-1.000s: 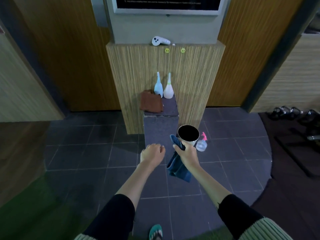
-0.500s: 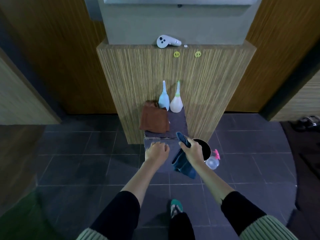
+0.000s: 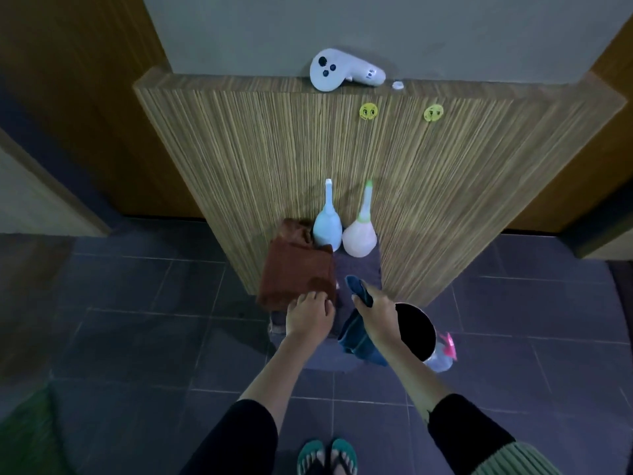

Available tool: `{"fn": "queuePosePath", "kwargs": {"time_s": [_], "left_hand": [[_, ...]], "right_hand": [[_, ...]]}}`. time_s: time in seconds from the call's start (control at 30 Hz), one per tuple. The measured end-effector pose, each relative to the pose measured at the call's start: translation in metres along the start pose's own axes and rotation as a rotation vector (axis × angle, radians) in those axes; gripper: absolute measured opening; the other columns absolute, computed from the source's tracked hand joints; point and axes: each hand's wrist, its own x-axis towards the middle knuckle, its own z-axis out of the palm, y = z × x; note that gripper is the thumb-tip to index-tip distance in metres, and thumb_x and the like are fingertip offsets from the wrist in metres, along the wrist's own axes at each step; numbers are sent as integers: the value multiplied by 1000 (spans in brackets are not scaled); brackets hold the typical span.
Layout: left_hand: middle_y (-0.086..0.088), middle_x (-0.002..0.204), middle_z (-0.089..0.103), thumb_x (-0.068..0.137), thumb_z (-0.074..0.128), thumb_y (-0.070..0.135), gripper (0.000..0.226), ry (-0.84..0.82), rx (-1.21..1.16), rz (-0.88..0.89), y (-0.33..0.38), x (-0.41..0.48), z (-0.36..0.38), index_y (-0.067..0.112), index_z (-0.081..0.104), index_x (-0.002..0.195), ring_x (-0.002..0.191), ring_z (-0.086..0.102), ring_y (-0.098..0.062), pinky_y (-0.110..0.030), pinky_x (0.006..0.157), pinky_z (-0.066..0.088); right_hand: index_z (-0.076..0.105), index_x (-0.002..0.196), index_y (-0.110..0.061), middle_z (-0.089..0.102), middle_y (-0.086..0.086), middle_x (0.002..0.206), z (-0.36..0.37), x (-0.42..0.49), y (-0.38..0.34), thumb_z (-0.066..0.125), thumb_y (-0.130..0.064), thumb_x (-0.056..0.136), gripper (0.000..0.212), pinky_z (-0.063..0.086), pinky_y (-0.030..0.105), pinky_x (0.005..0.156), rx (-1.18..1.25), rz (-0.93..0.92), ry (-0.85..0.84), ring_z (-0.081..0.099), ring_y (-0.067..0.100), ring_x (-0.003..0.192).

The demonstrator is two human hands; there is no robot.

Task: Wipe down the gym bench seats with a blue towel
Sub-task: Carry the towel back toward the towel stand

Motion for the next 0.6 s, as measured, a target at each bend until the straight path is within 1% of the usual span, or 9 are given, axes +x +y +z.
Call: {"fn": "queuePosePath", "kwargs": {"time_s": [0.1,0.13,0.2,0.27,0.33,0.4,0.5,0.53,0.6], "left_hand": [[-1,139,45,99,31,30,40,22,23,-11,-8,31,13,18,45,135,128,40,-21,-37,105,28],[-1,144,39,99,31,29,42,26,25,-11,-11,40,18,18,40,139,132,35,-20,-38,108,25],[0,152,28,100,29,29,45,40,51,10,-17,57,28,19,33,144,139,25,-18,-39,113,19],[0,156,20,100,28,28,47,48,82,50,-22,72,39,20,28,146,142,17,-16,-41,115,13],[1,157,15,100,29,27,48,58,105,80,-26,84,49,20,25,148,144,11,-16,-43,116,9],[-2,157,17,99,34,25,50,70,122,89,-31,94,59,18,27,147,145,14,-18,-46,116,10],[-6,145,43,86,59,24,51,161,163,116,-37,102,72,14,49,136,134,40,-22,-52,108,29],[-5,142,48,84,61,24,51,183,172,125,-40,103,77,14,53,133,131,45,-22,-52,105,33],[-4,142,48,86,49,25,47,202,173,137,-43,103,82,15,54,132,131,45,-21,-51,105,33]], "right_hand": [[58,120,-12,66,7,103,20,33,13,58,-19,92,29,40,29,63,-41,-37,13,63,26,90],[57,124,-11,66,8,109,28,42,18,58,-18,92,33,43,30,66,-52,-33,16,63,27,94],[52,132,-9,60,8,124,43,60,29,57,-17,92,41,48,33,80,-103,0,19,59,27,107],[46,137,-11,53,6,136,57,75,39,56,-20,93,46,48,39,91,-192,37,6,53,30,117],[44,139,-13,50,6,139,68,87,46,56,-21,93,49,47,43,95,-273,46,-4,49,33,122],[41,141,-13,46,6,142,75,95,49,55,-21,93,51,44,45,99,-325,63,-11,43,35,127],[33,145,-17,35,3,150,81,105,50,49,-24,96,52,35,48,105,-399,88,-40,28,34,136],[29,147,-19,30,1,153,82,106,50,45,-27,98,52,32,49,107,-428,94,-59,23,33,139],[21,149,-25,16,-2,158,85,107,51,35,-34,101,51,21,51,112,-475,102,-106,8,31,144]]}}
